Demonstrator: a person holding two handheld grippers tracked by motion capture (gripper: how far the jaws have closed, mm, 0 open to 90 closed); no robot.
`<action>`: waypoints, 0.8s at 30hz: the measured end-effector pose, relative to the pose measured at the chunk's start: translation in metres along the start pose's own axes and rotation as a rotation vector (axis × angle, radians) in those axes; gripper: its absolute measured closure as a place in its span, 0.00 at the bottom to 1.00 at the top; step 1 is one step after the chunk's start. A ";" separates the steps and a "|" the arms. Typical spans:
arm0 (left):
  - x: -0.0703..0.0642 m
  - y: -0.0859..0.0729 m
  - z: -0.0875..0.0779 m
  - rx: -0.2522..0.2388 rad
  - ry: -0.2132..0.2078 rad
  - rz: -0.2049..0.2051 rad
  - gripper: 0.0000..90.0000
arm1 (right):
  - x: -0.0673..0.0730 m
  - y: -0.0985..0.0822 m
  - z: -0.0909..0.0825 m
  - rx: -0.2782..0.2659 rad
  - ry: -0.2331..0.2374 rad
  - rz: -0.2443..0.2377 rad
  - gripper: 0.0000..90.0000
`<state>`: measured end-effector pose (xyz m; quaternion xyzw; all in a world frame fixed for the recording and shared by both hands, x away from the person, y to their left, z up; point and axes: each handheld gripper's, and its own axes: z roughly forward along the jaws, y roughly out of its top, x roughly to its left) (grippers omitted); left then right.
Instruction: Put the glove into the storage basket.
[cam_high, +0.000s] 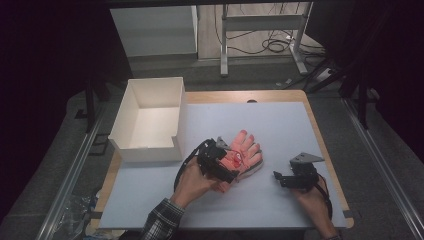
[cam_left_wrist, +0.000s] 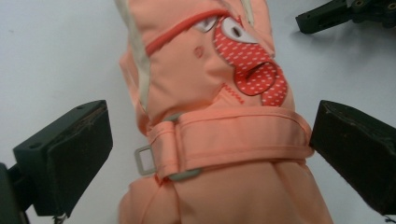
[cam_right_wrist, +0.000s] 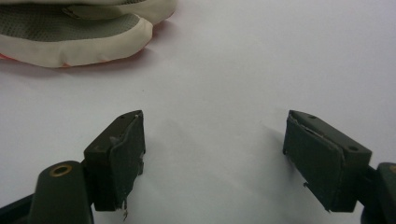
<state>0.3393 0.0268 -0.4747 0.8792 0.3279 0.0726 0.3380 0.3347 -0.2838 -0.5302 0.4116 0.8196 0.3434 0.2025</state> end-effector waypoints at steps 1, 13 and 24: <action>-0.001 0.000 0.003 0.003 -0.006 -0.002 0.00 | 0.000 0.000 0.000 -0.001 -0.001 -0.001 0.24; -0.010 -0.004 0.014 0.039 0.015 0.044 0.00 | 0.000 0.000 0.000 -0.002 -0.001 -0.004 0.24; -0.006 -0.013 0.038 0.176 0.088 0.066 0.00 | 0.000 0.000 0.000 -0.002 -0.002 -0.004 0.24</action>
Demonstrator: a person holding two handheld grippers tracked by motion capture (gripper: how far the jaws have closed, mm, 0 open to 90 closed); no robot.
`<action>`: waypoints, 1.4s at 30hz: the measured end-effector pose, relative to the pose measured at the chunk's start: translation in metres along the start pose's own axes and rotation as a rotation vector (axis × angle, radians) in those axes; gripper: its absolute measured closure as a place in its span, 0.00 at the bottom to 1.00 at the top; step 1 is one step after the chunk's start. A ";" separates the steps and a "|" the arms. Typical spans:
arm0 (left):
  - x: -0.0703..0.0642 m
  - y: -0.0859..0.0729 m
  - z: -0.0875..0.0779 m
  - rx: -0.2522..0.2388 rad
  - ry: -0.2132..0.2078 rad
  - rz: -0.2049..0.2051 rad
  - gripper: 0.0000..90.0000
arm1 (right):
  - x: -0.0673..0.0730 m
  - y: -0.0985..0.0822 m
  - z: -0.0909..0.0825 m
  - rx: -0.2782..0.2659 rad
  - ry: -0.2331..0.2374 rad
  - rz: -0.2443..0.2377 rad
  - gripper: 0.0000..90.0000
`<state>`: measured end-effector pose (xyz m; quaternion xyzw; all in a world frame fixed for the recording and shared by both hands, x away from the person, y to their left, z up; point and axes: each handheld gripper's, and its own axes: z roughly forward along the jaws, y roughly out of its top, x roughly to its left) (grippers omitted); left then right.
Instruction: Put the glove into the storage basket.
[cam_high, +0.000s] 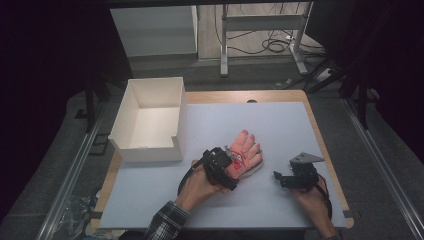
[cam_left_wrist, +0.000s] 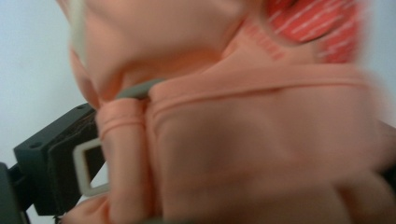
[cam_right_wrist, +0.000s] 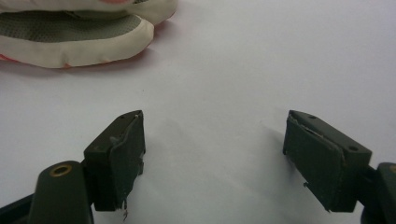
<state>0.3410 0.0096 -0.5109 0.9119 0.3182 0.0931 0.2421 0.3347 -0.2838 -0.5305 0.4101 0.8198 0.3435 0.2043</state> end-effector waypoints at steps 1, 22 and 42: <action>0.002 -0.002 0.003 0.008 -0.013 -0.001 0.00 | 0.000 0.000 0.000 0.000 0.000 0.000 0.24; 0.012 -0.015 -0.003 -0.077 -0.148 -0.007 0.50 | 0.000 0.000 0.000 -0.001 -0.001 0.000 0.24; 0.023 0.003 -0.020 -0.082 -0.125 -0.057 0.51 | 0.000 0.000 0.000 -0.001 -0.001 -0.001 0.24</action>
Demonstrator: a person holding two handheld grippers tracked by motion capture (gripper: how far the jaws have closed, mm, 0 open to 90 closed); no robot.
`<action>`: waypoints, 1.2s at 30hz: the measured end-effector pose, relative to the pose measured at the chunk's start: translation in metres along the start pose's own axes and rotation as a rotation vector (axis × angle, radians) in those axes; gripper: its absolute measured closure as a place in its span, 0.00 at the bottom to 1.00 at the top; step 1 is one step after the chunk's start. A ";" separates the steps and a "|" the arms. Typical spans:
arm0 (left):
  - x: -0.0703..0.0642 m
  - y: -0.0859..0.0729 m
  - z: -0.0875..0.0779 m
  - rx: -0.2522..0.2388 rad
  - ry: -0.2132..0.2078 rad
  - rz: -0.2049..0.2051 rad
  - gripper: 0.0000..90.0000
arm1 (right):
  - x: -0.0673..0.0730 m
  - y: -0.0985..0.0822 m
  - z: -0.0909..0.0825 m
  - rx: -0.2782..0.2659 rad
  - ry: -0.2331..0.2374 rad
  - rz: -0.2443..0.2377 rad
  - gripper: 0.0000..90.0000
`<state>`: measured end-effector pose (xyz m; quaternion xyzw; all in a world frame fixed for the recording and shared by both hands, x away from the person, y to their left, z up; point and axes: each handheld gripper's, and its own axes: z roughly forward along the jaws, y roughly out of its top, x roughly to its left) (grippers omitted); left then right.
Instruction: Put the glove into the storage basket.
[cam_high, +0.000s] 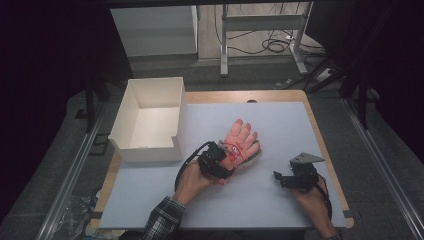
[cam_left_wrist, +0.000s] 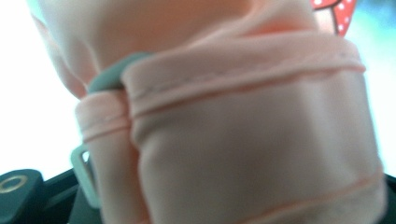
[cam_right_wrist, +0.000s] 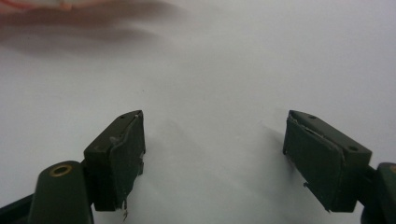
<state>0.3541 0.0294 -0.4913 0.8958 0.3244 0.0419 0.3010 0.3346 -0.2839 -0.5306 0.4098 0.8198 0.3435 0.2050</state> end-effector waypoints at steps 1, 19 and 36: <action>0.001 0.002 -0.001 -0.002 0.004 -0.003 0.51 | 0.000 0.000 0.000 0.000 0.000 0.000 0.24; 0.023 0.039 -0.028 -0.032 0.071 -0.070 0.50 | 0.000 0.000 0.000 0.000 0.000 0.001 0.24; 0.047 0.066 -0.061 -0.039 0.105 -0.123 0.50 | 0.000 0.000 0.000 -0.002 0.001 0.002 0.24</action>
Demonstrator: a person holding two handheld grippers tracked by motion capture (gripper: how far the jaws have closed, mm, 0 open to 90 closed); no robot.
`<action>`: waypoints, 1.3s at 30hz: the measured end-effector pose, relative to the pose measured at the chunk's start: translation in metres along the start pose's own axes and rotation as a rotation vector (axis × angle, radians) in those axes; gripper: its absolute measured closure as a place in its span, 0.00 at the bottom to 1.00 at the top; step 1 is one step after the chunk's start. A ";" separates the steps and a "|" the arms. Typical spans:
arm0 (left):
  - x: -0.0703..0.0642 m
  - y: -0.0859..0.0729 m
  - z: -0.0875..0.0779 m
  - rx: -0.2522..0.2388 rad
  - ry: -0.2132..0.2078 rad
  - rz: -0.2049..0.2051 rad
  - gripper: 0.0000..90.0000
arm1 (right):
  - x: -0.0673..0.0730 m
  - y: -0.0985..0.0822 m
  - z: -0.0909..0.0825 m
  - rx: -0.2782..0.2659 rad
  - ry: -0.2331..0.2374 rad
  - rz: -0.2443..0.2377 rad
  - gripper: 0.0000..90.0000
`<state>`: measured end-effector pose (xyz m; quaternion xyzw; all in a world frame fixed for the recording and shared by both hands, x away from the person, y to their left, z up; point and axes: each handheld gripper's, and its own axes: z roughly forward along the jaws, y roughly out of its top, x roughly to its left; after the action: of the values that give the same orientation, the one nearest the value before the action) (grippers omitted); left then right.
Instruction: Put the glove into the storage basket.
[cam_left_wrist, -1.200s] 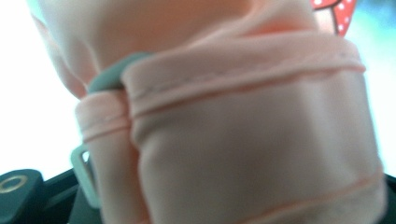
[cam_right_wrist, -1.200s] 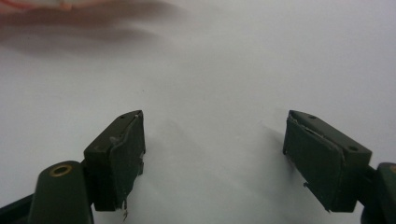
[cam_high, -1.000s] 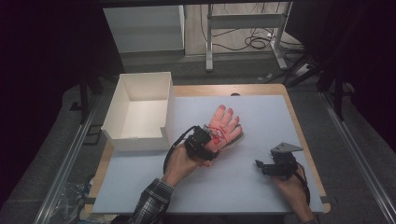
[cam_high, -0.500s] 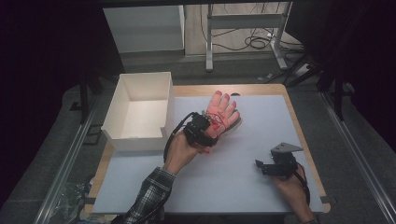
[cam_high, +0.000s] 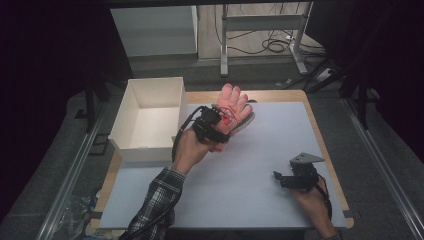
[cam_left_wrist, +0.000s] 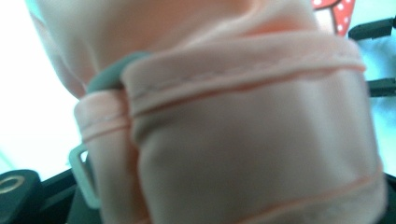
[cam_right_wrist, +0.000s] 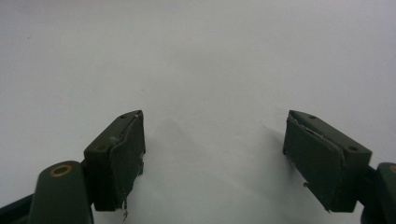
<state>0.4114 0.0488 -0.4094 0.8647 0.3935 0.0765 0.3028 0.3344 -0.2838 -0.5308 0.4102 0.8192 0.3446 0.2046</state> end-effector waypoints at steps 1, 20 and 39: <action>0.001 0.001 -0.002 -0.001 0.001 -0.004 0.50 | 0.000 0.000 0.000 0.000 0.000 0.000 0.24; 0.038 0.024 -0.043 -0.026 0.081 -0.083 0.49 | 0.000 0.000 0.000 0.000 0.000 0.000 0.24; 0.090 -0.004 -0.087 -0.068 0.195 -0.210 0.48 | 0.000 0.000 0.000 -0.001 -0.001 -0.002 0.24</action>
<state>0.4378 0.1562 -0.3515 0.7964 0.5068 0.1413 0.2983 0.3344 -0.2838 -0.5309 0.4095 0.8193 0.3448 0.2054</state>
